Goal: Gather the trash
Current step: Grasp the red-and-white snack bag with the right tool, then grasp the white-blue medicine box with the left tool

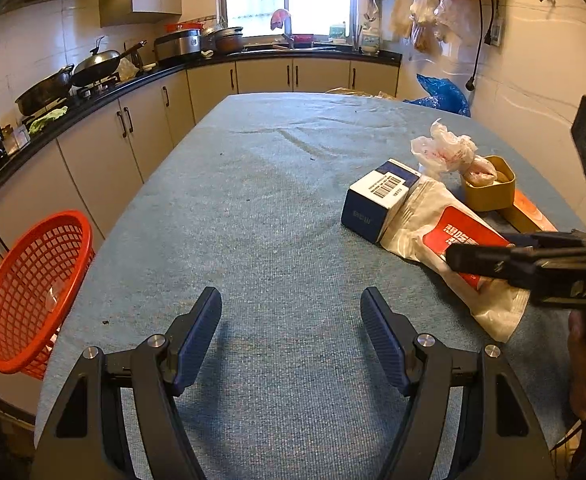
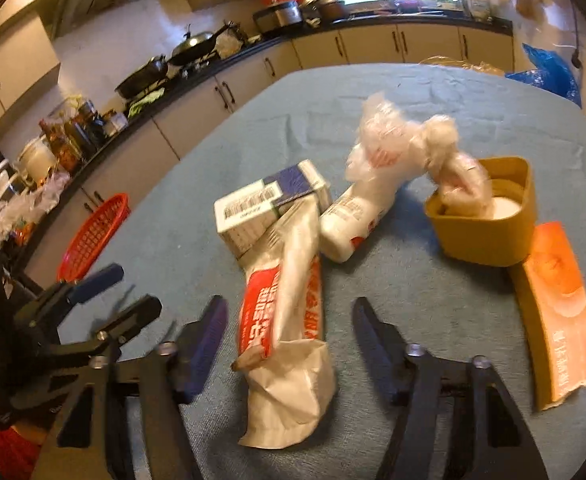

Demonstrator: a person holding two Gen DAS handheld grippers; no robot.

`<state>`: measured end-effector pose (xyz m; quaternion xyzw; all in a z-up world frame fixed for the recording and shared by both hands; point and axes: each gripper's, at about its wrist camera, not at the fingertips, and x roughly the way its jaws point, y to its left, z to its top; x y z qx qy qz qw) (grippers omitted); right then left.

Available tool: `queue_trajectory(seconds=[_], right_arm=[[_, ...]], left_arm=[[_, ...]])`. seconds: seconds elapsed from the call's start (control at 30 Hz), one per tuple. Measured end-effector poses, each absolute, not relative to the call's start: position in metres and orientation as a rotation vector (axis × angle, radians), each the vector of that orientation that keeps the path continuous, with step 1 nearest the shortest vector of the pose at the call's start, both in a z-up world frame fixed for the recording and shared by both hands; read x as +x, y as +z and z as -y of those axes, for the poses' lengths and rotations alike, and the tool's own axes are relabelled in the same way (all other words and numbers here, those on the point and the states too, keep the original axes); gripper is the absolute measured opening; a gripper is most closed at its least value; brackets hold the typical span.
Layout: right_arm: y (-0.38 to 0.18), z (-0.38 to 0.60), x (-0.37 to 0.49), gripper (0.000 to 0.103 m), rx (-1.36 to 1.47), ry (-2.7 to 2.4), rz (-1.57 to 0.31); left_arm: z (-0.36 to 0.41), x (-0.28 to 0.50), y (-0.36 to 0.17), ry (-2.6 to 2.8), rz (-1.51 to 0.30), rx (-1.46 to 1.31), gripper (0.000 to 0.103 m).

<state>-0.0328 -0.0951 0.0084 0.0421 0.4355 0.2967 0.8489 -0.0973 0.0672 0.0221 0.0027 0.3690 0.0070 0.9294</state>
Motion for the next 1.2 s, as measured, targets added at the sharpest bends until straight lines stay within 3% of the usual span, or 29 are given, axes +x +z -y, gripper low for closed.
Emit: queue_trajectory(seconds=[0.03,0.2,0.43,0.97,1.03,1.1,1.2], right_arm=[[0.008,0.095,-0.034,0.046,0.075,0.627,-0.915],[0.011,0.094,-0.043,0.039,0.054,0.677,-0.866],[0.03,0.15,-0.045,0.039,0.307,0.627,-0.724],[0.011,0.175,-0.035,0.039,0.454,0.532,-0.791],[0.011,0.177,-0.033,0.039,0.458,0.532,-0.792],[0.012,0.175,-0.034,0.039,0.462,0.534,-0.791],[0.01,0.176,-0.034,0.039,0.461,0.537,-0.796]], left_arm=[[-0.068,-0.098,0.024,0.014,-0.754,0.005,0.071],[-0.067,-0.096,0.036,0.017,-0.734,0.013,0.071],[-0.049,-0.08,0.054,-0.048,-0.729,0.103,0.077],[0.014,0.021,0.03,-0.21,-0.876,0.358,0.079],[0.016,0.026,0.026,-0.196,-0.883,0.352,0.073],[0.015,0.029,0.023,-0.199,-0.9,0.335,0.051],[0.013,0.024,0.019,-0.187,-0.902,0.312,0.036]])
